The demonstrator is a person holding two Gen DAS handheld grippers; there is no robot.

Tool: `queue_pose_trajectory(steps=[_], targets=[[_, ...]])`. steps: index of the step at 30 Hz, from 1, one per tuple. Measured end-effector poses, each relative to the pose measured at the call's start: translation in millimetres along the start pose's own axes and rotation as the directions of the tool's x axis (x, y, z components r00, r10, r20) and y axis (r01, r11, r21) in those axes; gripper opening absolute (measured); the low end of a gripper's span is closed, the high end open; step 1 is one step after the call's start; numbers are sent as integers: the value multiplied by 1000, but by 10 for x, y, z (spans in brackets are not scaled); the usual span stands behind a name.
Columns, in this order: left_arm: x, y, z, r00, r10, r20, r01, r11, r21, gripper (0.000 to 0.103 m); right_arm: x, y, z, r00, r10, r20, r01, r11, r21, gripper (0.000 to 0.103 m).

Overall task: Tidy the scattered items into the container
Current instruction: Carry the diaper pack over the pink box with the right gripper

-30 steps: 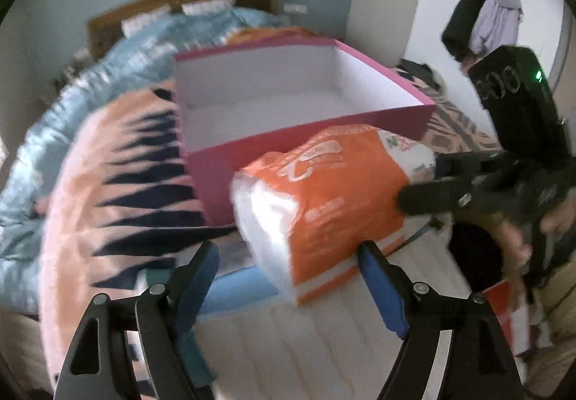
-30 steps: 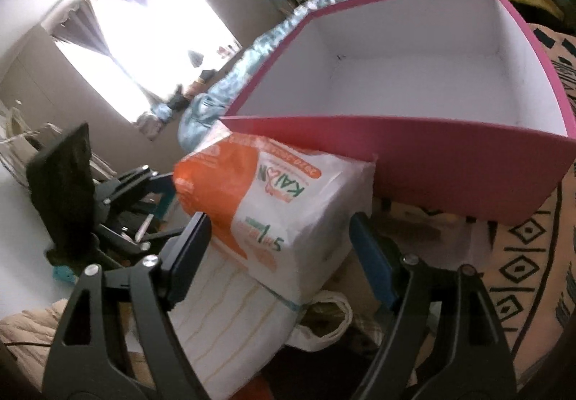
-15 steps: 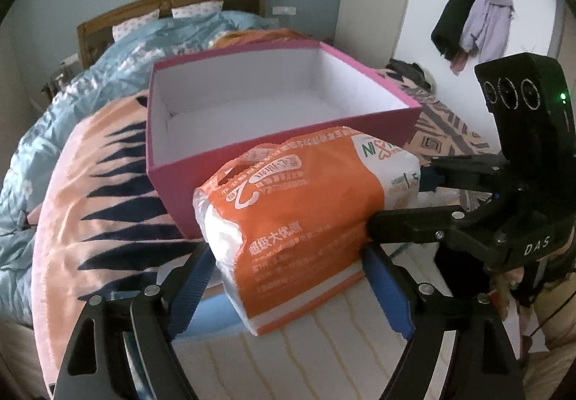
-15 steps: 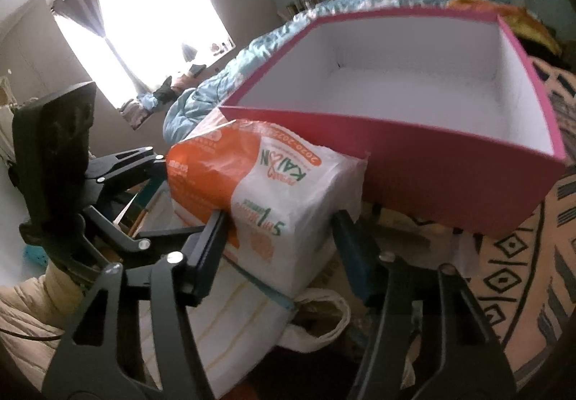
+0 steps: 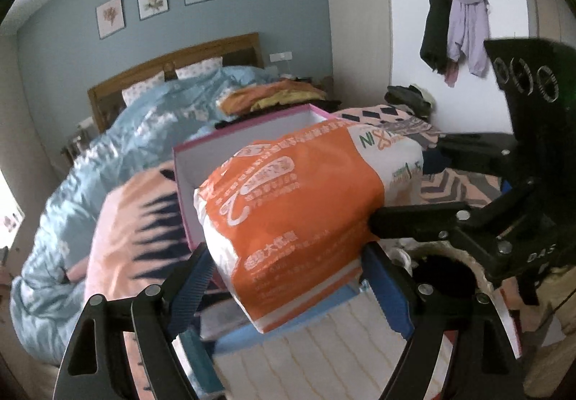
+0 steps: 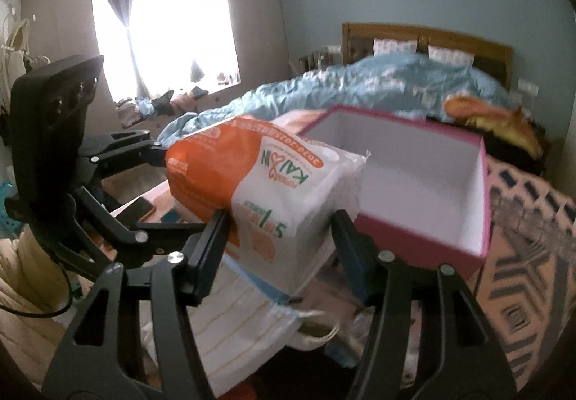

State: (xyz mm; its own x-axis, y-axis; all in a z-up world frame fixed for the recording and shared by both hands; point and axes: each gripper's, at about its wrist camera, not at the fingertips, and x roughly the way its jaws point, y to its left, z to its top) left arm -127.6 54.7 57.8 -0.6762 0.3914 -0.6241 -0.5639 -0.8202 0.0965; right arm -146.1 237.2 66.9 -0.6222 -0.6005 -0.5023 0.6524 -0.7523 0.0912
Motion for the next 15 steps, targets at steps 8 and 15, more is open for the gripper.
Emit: queue_pose_trajectory(steps=[8, 15], targets=[[-116, 27, 255, 995, 65, 70, -69, 995, 66, 85, -24, 23, 217, 998, -32, 54, 35, 998, -49, 60], [-53, 56, 451, 991, 112, 73, -120, 986, 115, 85, 11, -104, 349, 995, -63, 81, 69, 995, -74, 60]])
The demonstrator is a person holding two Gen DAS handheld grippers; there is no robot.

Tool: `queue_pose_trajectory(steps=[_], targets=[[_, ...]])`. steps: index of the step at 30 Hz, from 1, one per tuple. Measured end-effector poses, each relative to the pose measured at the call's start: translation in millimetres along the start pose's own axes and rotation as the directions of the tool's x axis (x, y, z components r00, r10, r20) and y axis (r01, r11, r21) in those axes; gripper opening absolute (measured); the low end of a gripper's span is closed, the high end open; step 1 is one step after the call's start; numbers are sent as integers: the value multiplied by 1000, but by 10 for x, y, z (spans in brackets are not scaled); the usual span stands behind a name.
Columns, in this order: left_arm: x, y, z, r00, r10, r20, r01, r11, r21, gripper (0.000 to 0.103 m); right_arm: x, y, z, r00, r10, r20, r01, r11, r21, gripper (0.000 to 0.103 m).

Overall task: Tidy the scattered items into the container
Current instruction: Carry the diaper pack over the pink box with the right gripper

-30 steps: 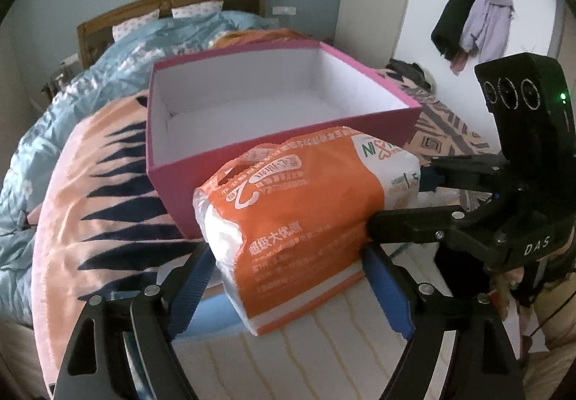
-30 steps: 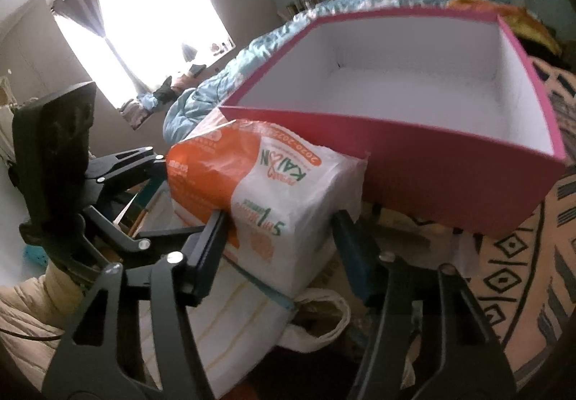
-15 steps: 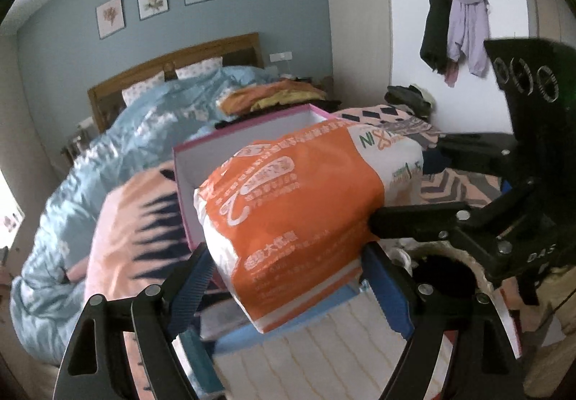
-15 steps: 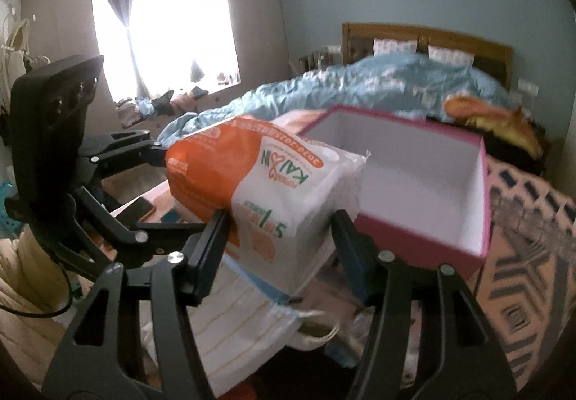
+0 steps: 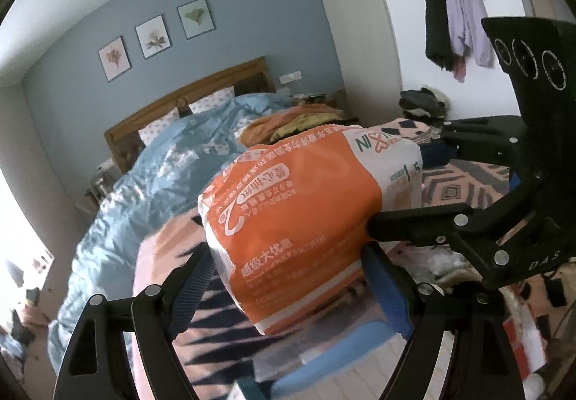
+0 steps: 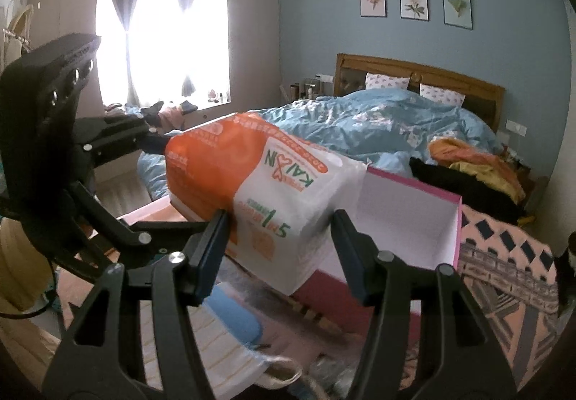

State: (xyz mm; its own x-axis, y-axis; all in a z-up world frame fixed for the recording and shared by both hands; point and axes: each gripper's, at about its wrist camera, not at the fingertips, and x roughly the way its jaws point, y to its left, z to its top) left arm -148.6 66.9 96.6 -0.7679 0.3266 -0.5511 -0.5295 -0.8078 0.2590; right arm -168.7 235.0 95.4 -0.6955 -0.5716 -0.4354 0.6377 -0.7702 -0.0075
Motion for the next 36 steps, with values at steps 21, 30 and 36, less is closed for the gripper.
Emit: queue_pose_trajectory(steps=[21, 30, 36], targets=[[772, 308, 404, 997, -7, -82, 6, 1000, -8, 85, 585, -531, 341, 996, -66, -55, 67, 998, 14, 60], [1347, 364, 365, 982, -33, -185, 26, 999, -40, 85, 992, -752, 296, 987, -94, -133, 96, 995, 7, 60], [1462, 372, 337, 978, -55, -200, 45, 997, -56, 85, 1048, -794, 232, 986, -88, -143, 92, 996, 17, 60]])
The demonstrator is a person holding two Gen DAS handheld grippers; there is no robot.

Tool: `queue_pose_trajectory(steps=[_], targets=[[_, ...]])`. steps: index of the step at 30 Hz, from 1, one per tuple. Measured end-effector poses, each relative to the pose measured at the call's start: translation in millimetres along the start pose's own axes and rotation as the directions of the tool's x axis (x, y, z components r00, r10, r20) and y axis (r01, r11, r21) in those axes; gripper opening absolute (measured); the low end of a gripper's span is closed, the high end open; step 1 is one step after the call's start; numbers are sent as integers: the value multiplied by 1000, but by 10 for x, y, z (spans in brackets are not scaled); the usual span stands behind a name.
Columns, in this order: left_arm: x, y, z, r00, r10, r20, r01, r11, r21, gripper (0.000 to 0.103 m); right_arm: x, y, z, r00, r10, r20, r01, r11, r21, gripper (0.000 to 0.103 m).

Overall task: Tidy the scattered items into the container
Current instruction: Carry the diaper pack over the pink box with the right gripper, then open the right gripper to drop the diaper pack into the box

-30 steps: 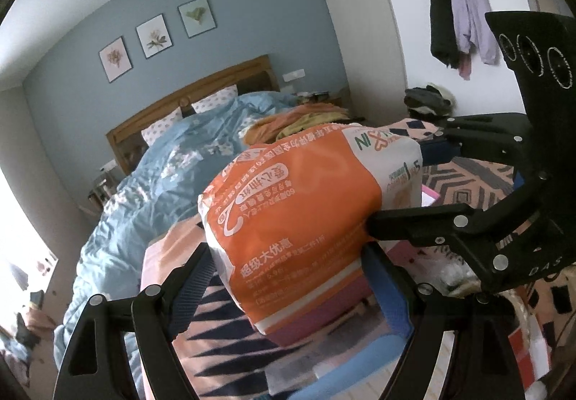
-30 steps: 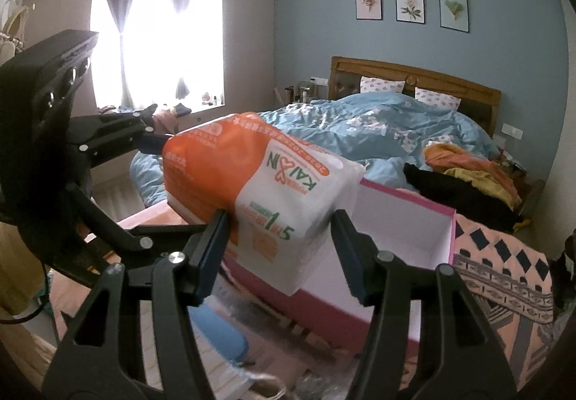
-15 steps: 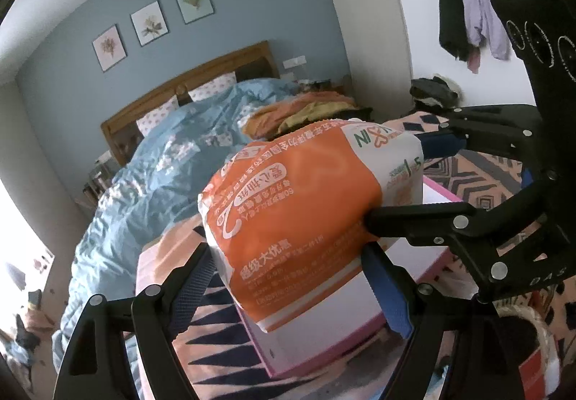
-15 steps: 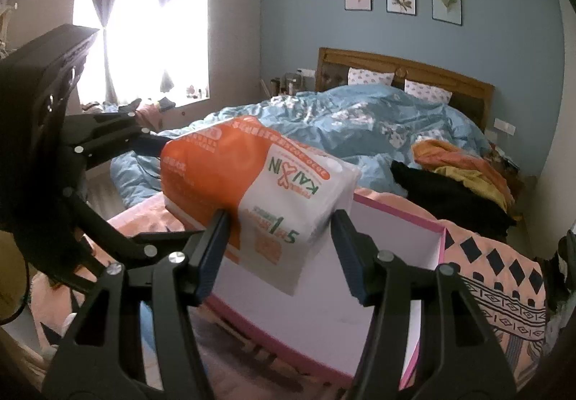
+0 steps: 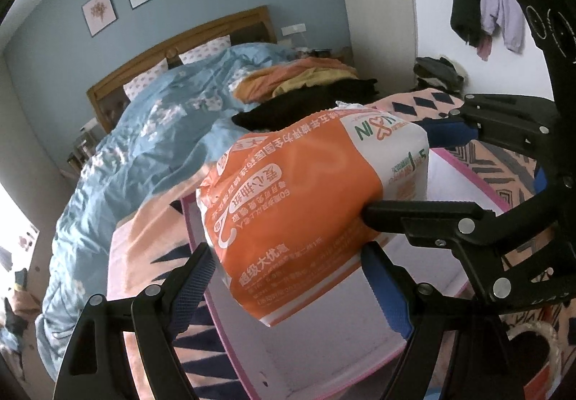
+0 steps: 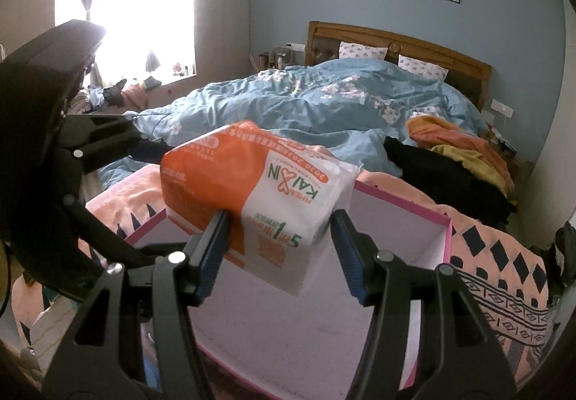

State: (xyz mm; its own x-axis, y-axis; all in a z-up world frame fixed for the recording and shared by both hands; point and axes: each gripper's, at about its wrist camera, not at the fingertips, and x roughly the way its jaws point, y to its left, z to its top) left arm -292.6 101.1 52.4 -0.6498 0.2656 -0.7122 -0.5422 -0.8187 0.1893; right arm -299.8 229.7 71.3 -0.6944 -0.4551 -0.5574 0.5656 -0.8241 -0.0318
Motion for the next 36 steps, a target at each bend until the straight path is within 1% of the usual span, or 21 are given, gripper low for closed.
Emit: queue_pose_trajectory(steps=[4, 16, 18, 20, 23, 24, 25, 26, 30, 32, 34, 36], targets=[[20, -19, 8, 1000, 13, -1, -13, 1000, 15, 85, 17, -7, -18, 1000, 0, -3, 0, 1000, -4, 60], [273, -19, -8, 998, 22, -67, -21, 1000, 12, 85, 267, -64, -19, 998, -4, -65, 4, 1000, 2, 59], [321, -20, -15, 996, 27, -79, -26, 1000, 15, 85, 317, -67, -18, 997, -3, -78, 3, 1000, -2, 59], [349, -35, -8, 996, 26, -84, -24, 999, 23, 85, 353, -52, -15, 996, 15, -84, -16, 1000, -7, 52], [423, -137, 7, 994, 28, -108, -22, 998, 58, 83, 450, -13, 14, 993, 28, -115, -31, 999, -19, 51], [448, -154, 3, 992, 46, -115, -39, 997, 67, 83, 475, -12, 9, 992, 29, -123, -32, 999, -17, 51], [488, -179, -3, 990, 65, -122, -55, 995, 80, 83, 514, -14, 1, 990, 33, -136, -35, 999, -11, 51], [525, -174, -19, 989, 58, -135, -47, 996, 79, 83, 537, -27, -10, 988, 36, -148, -37, 999, -7, 51], [554, -111, -100, 986, 76, -149, -66, 995, 73, 83, 622, -73, -107, 978, 13, -207, -15, 1000, -7, 51], [521, -74, -141, 986, 79, -149, -70, 995, 67, 83, 644, -123, -159, 970, 30, -240, -28, 1000, 10, 51], [486, -57, -175, 985, 88, -148, -78, 994, 72, 83, 658, -194, -202, 957, 13, -289, -4, 999, 32, 51], [458, -49, -216, 984, 95, -150, -83, 993, 81, 83, 681, -253, -238, 942, 46, -332, -27, 998, 62, 52]])
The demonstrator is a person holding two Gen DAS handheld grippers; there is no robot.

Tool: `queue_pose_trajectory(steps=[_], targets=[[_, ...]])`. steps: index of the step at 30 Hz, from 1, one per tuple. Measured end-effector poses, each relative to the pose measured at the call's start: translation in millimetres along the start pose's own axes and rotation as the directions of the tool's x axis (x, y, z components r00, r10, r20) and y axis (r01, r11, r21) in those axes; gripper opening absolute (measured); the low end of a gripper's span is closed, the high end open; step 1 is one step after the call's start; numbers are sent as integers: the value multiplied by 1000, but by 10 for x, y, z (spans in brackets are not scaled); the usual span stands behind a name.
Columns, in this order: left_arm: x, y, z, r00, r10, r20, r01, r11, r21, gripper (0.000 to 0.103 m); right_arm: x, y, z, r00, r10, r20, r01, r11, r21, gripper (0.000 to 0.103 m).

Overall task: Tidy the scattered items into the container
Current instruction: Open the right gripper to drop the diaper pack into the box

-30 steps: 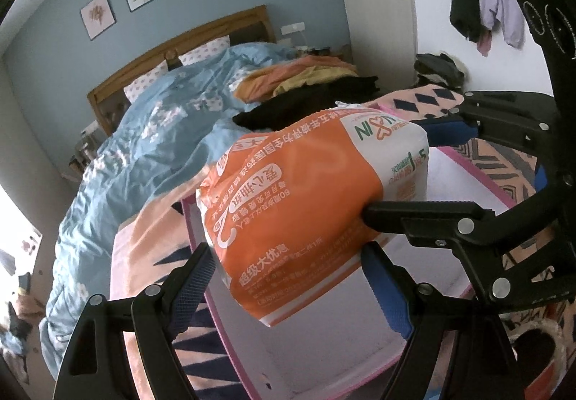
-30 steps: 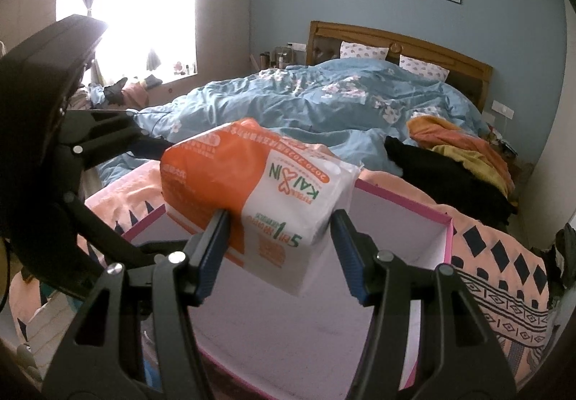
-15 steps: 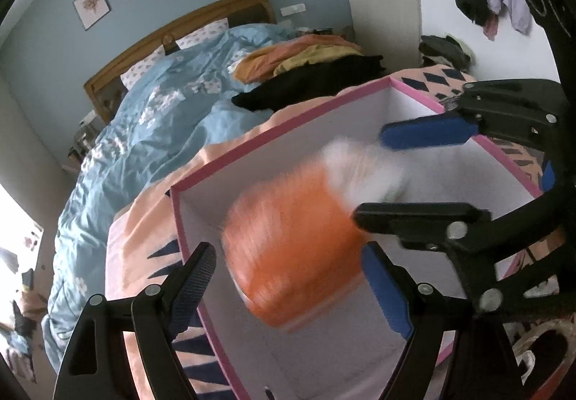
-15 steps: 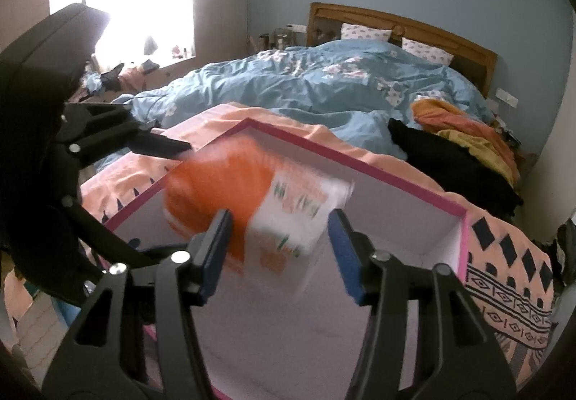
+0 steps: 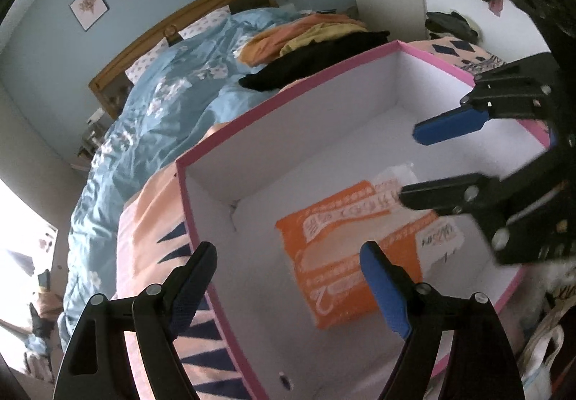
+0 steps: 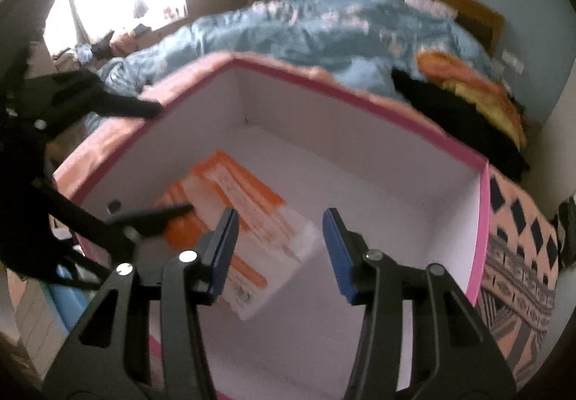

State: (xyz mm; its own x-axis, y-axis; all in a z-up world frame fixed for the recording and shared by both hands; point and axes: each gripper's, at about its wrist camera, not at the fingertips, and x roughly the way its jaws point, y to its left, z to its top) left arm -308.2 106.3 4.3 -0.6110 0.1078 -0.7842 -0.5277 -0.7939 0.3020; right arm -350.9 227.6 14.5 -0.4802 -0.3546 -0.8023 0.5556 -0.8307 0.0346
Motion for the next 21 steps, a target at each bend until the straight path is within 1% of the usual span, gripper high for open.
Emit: queue_pose_trajectory(steps=[2, 4, 5, 7, 9, 12, 13, 15, 16, 17, 19, 21], targets=[[-16, -5, -60, 1000, 2, -9, -2, 1000, 15, 83, 43, -41, -36, 998, 17, -65, -17, 1000, 5, 53], [-40, -6, -123, 1000, 11, -6, -11, 999, 31, 83, 78, -11, -60, 993, 6, -117, -11, 999, -40, 54], [-66, 3, -162, 1000, 0, -1, 0, 999, 33, 83, 95, 23, -81, 990, -12, -141, 2, 998, -70, 56], [-106, 25, -236, 1000, -17, 7, 17, 999, 34, 83, 145, 76, -115, 980, -17, -200, -8, 992, -122, 62], [-122, 36, -284, 1000, -14, 14, 14, 999, 39, 83, 190, 159, -141, 971, -29, -236, -11, 986, -167, 64], [-107, 90, -321, 1000, -15, 16, 14, 1000, 19, 83, 283, 202, -77, 962, -32, -272, -17, 984, -176, 65], [-103, 121, -324, 1000, -17, 16, 17, 1000, 8, 83, 318, 212, -53, 958, -21, -285, -30, 985, -172, 65], [-109, 175, -341, 999, -24, 21, 25, 1000, -12, 83, 410, 213, 6, 950, 6, -311, -55, 987, -149, 73], [-112, 208, -352, 999, -25, 24, 26, 999, -23, 83, 460, 220, 45, 947, 2, -320, -50, 989, -140, 79], [-114, 228, -360, 999, -28, 25, 29, 999, -29, 83, 486, 231, 64, 947, 4, -322, -52, 989, -139, 81], [-113, 257, -384, 999, -26, 25, 26, 999, -35, 83, 526, 250, 112, 945, 13, -327, -59, 990, -130, 81], [-111, 275, -397, 999, -26, 30, 27, 999, -38, 83, 538, 282, 154, 951, 7, -310, -51, 990, -134, 82]])
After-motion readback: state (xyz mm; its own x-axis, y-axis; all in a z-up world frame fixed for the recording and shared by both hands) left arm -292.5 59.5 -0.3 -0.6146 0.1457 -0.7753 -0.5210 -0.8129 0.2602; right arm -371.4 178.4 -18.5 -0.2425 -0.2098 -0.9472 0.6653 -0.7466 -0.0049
